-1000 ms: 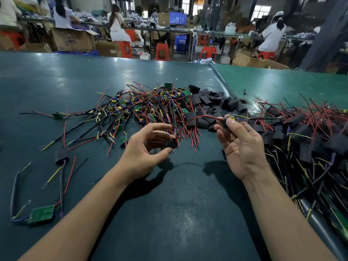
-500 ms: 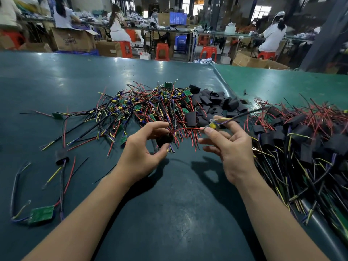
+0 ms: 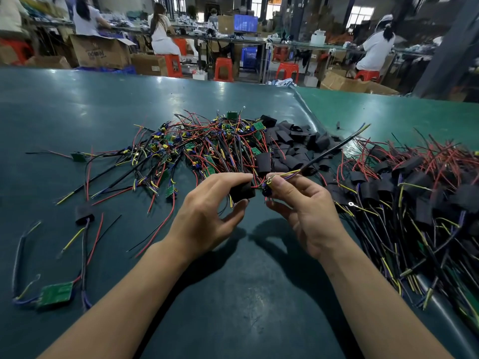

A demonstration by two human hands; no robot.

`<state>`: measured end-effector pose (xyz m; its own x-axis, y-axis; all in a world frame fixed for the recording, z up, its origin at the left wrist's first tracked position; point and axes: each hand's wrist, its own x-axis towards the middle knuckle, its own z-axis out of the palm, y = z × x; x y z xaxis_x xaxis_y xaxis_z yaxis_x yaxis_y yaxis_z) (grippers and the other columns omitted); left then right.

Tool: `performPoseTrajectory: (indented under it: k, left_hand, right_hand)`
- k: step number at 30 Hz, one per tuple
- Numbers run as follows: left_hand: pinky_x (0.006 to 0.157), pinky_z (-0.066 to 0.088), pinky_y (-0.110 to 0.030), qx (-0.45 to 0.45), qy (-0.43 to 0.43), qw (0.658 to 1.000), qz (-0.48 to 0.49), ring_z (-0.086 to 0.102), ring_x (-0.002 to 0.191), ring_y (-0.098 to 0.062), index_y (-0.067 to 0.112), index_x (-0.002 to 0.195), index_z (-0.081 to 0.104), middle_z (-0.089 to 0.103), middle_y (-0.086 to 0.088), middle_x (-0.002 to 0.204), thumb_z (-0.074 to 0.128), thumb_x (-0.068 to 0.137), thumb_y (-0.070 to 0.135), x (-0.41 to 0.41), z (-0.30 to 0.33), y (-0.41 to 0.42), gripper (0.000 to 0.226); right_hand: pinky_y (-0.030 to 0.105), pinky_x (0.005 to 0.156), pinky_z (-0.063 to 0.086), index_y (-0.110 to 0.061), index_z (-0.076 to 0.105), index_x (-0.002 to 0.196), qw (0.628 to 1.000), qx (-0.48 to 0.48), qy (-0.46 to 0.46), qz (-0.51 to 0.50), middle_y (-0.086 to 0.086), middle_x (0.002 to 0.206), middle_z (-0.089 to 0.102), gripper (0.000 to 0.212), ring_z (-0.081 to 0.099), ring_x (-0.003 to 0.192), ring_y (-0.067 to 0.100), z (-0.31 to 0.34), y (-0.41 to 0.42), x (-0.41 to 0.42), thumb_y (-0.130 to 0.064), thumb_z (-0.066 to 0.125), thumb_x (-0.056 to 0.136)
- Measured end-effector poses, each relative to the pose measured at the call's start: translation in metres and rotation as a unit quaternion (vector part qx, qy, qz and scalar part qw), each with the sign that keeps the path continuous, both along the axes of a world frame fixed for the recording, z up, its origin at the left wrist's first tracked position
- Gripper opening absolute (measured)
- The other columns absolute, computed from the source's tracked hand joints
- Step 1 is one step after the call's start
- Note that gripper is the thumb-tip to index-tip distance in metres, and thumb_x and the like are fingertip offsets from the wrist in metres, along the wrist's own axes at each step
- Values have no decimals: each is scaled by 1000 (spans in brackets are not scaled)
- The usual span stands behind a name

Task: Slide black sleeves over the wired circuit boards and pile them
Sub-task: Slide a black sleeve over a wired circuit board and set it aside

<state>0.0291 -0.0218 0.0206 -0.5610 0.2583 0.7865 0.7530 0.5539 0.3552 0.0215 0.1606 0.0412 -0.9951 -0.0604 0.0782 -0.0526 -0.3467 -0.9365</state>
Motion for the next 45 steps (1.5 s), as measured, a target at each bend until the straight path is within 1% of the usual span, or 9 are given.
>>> performPoseTrajectory:
  k: [5, 14, 17, 22, 25, 29, 35, 40, 45]
  left_hand:
    - [94, 53, -38, 21, 7, 1000, -6, 66, 108, -21, 0, 121, 63, 68, -8, 117, 76, 79, -4, 1, 0, 3, 45]
    - [92, 55, -34, 61, -1, 998, -29, 68, 103, -14, 3, 115, 66, 71, -4, 112, 79, 78, 0, 3, 0, 9, 40]
    - [88, 56, -31, 75, 10, 997, -26, 70, 98, -12, 6, 110, 69, 73, -2, 108, 79, 76, -3, 4, 1, 11, 36]
    - [86, 57, -35, 100, 13, 995, -16, 71, 96, -13, 3, 110, 69, 73, -4, 106, 78, 77, -5, 4, 0, 12, 35]
    - [86, 57, -41, 104, 12, 994, -23, 71, 99, -16, 4, 110, 69, 73, -5, 108, 78, 77, -5, 5, -1, 12, 35]
    - [89, 56, -41, 78, 19, 996, -47, 69, 104, -16, 6, 109, 68, 72, -5, 111, 79, 77, -3, 5, 0, 13, 34]
    - [87, 57, -42, 87, 40, 995, -21, 70, 103, -18, 1, 104, 70, 72, -7, 109, 77, 79, -6, 4, -1, 14, 27]
    - [87, 56, -43, 105, 38, 994, 2, 69, 104, -21, 2, 105, 68, 70, -8, 110, 77, 79, -5, 1, -3, 11, 28]
    - [93, 54, -41, 95, 31, 995, -18, 67, 109, -19, 5, 109, 66, 69, -8, 114, 76, 79, -5, 1, -1, 9, 34]
  right_hand:
    - [22, 60, 54, -14, 68, 98, 999, -46, 0, 2, 5, 77, 72, 29, 67, 66, 13, -1, -5, 3, -16, 73, 69]
    - [23, 55, 53, -18, 73, 71, 995, -45, 39, -80, 4, 72, 72, 19, 65, 60, 14, -6, -13, 4, -30, 81, 58]
    - [23, 57, 53, -15, 71, 76, 989, -15, 87, -116, 3, 70, 72, 15, 65, 60, 15, -9, -15, 5, -25, 79, 67]
    - [22, 61, 55, -5, 68, 87, 979, 50, 133, -149, 1, 72, 74, 26, 69, 64, 14, -8, -16, 8, -25, 78, 73]
    - [23, 61, 55, -6, 68, 85, 977, 45, 133, -160, 2, 71, 73, 23, 69, 62, 15, -8, -17, 9, -24, 78, 73]
    - [25, 60, 55, -5, 70, 82, 979, -3, 96, -181, 4, 69, 73, 26, 69, 62, 16, -10, -19, 9, -26, 79, 69]
    - [25, 60, 56, -2, 66, 82, 977, 8, 120, -177, 6, 70, 72, 16, 69, 63, 18, -12, -24, 12, -12, 77, 78]
    - [29, 59, 57, 8, 65, 88, 986, 6, 92, -136, 9, 72, 72, 18, 70, 66, 20, -14, -26, 12, -7, 74, 83]
    - [28, 57, 56, -8, 68, 86, 989, 54, 107, -84, 8, 79, 73, 3, 72, 77, 24, -10, -21, 12, -7, 71, 87]
